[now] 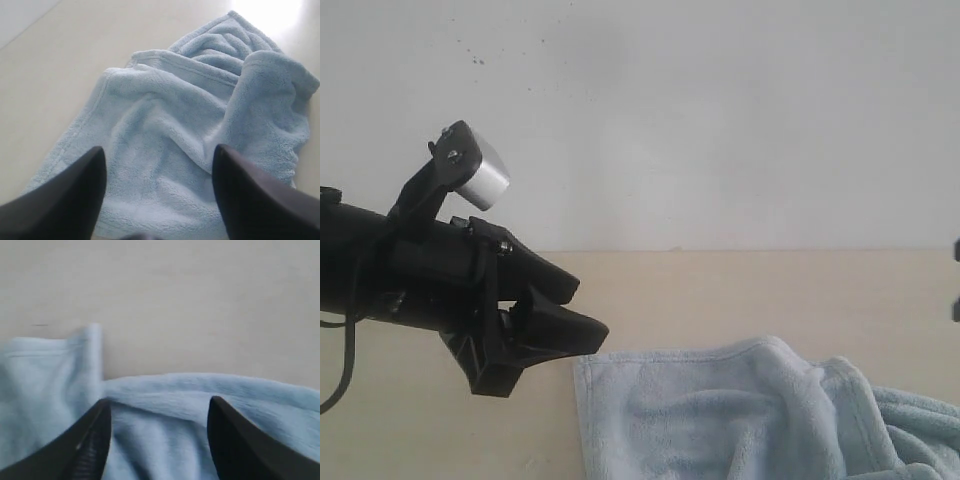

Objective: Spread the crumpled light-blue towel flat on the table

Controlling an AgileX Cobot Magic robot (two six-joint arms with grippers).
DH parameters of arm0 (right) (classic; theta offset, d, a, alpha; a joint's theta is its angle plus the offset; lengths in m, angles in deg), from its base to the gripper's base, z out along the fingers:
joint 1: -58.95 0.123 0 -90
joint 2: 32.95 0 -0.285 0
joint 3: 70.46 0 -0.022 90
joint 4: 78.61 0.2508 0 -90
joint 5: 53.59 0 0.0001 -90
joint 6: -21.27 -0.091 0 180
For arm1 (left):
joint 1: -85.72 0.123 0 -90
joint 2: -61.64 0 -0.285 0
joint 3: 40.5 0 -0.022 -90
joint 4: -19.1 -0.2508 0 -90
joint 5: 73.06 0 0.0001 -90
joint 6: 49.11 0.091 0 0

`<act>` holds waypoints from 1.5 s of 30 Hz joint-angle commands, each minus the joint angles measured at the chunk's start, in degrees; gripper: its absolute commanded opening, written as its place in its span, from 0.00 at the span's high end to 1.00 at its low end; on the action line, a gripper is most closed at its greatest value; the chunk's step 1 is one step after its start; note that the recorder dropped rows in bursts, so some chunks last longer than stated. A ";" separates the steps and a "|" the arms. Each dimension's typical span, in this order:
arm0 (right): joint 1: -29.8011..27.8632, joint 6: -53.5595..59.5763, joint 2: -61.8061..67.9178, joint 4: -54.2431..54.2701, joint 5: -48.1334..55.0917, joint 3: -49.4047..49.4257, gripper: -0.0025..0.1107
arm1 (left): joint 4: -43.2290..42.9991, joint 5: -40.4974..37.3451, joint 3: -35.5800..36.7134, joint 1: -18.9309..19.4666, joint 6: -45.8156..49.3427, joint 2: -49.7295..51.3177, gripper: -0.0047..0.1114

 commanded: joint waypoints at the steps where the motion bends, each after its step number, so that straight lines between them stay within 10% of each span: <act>1: 6.11 13.40 2.32 13.33 1.67 0.09 0.49 | 2.31 -0.94 0.25 -0.04 0.14 -0.34 0.45; 15: 11.31 13.00 15.16 8.14 -3.24 0.09 0.50 | 4.48 -2.42 0.25 -0.04 3.10 -0.34 0.45; 19: 11.31 13.68 16.85 8.17 -3.24 0.09 0.68 | 6.67 -2.42 0.25 -0.04 5.68 -0.34 0.45; 21: 11.31 16.92 16.46 11.82 -1.93 0.09 0.98 | 6.67 -2.42 0.25 -0.04 5.68 -0.34 0.45; 27: 12.31 34.22 16.36 32.48 13.66 0.09 0.98 | 6.67 -2.42 0.25 -0.04 5.78 -0.34 0.45; 36: 26.79 31.45 16.36 18.55 12.77 0.09 0.97 | 6.67 -2.42 0.25 -0.04 5.92 -0.34 0.45; 45: 31.38 24.27 16.36 10.90 9.65 0.09 0.57 | 6.67 -1.01 0.25 -0.04 5.89 -0.34 0.45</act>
